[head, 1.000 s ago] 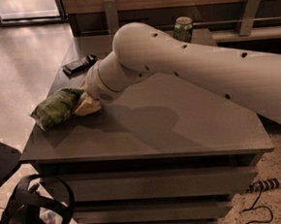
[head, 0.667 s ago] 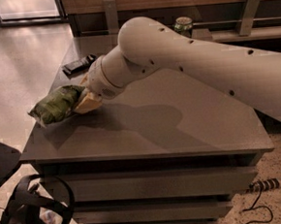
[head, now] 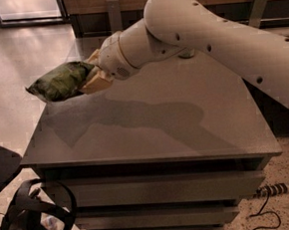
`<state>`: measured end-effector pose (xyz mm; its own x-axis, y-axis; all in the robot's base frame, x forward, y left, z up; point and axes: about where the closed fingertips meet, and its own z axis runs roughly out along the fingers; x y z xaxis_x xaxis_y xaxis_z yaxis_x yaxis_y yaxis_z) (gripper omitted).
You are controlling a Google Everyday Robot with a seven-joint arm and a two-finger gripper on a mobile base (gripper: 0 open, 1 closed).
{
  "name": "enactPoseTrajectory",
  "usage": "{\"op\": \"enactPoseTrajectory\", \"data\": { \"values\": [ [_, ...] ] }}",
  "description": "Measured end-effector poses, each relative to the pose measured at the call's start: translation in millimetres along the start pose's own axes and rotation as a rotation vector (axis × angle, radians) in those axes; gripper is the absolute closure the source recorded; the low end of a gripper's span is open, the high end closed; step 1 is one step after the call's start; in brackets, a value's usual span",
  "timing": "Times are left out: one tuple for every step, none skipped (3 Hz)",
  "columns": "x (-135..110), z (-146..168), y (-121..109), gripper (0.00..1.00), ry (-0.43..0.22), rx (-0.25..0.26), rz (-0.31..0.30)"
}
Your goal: Pick green jalapeno chip bag
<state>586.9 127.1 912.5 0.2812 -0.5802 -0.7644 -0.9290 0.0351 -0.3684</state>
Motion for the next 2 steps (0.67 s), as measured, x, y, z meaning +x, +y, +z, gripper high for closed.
{"op": "enactPoseTrajectory", "data": {
  "values": [
    [-7,-16,-17,1.00,-0.057,0.027,-0.019],
    [-9,-31,-27,1.00,-0.100,0.055,-0.026]
  ]
}}
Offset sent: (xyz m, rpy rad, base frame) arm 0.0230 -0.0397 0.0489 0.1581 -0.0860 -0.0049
